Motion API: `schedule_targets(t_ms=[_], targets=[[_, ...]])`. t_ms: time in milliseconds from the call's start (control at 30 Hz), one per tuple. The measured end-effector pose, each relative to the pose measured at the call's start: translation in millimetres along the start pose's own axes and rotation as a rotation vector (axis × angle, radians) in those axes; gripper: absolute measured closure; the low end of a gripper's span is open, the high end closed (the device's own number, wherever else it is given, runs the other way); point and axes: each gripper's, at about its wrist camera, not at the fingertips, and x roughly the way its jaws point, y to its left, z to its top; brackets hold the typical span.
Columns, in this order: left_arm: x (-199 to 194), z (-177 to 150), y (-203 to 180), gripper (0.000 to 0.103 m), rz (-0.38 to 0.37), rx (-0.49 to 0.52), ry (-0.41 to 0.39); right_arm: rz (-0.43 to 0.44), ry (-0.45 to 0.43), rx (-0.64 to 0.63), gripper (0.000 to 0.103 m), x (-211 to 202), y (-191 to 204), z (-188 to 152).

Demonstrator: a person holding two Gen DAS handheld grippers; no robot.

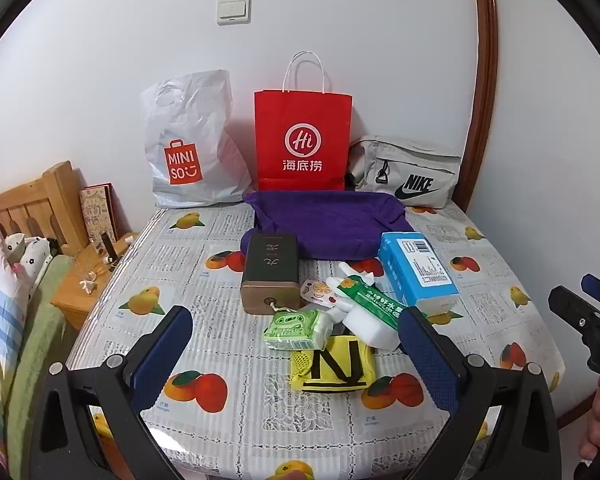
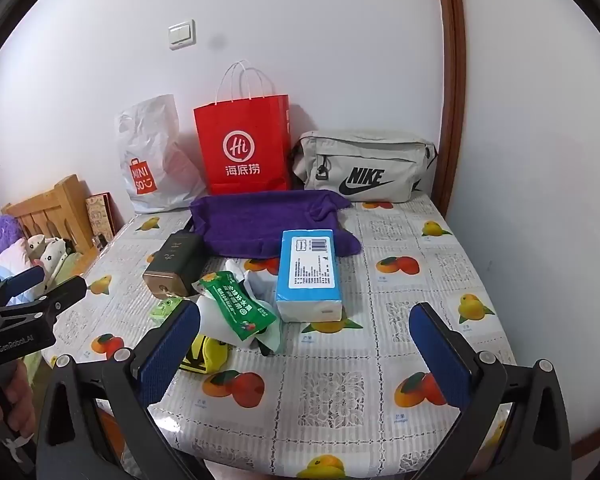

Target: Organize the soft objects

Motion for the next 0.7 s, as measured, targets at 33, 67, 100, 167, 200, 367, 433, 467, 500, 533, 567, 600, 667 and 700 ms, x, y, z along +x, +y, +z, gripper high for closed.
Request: schedule_targets(t_ms=[33,67,100,167,200,367,433,467,500,533,567,600,667,700], targets=[[0.1,-0.1,-1.0,0.000,-0.004,0.001,0.003,-0.003,0.007,-0.001,0.000,0.1,0.2,-0.2],[0.1,-0.2,-2.4,0.000,-0.004,0.001,0.004,-0.001,0.008,0.000,0.000,0.0,0.2,-0.6],[-1.1,0.1,4.9,0.000,-0.011,-0.020,0.003,-0.001,0.007,0.001,0.000,-0.2,0.3,-0.9],[-1.4,0.2,4.9,0.000,-0.009,-0.017,0.001,-0.001,0.004,0.001,0.000,-4.7,3.3,-0.9],[-1.3,0.3,5.0,0.000,-0.007,-0.016,0.001,-0.001,0.004,0.000,0.000,-5.3,3.9,-0.9],[-3.8,-1.0,6.6,0.000,-0.012,-0.021,-0.005,-0.001,0.006,0.000,0.000,-10.0,4.2,1.9],[-5.3,-2.1,6.8,0.000,-0.011,-0.024,-0.006,-0.001,0.005,-0.004,0.000,-8.7,4.7,0.8],[-6.2,-2.5,7.6,0.000,-0.012,-0.027,-0.006,-0.001,0.006,-0.002,0.000,-8.9,5.5,1.5],[-6.8,-2.4,8.2,0.000,-0.011,-0.029,-0.006,-0.001,0.005,-0.003,0.000,-8.6,5.6,0.7],[-5.3,-0.1,7.4,0.000,-0.006,-0.027,-0.001,-0.003,0.004,-0.003,0.000,-8.4,5.9,0.2],[-5.3,0.4,7.5,0.000,-0.002,-0.028,0.000,-0.002,0.004,-0.004,0.000,-7.5,4.7,-0.6],[-5.0,1.0,7.7,0.000,0.001,-0.029,0.001,-0.002,0.006,-0.002,0.000,-7.9,4.7,0.2],[-5.0,1.5,8.8,0.000,0.002,-0.031,0.000,0.000,0.005,-0.002,0.000,-7.3,3.9,-0.7],[-4.6,2.2,8.6,0.000,0.002,-0.030,0.002,0.002,0.006,-0.002,0.000,-7.2,3.9,-0.5]])
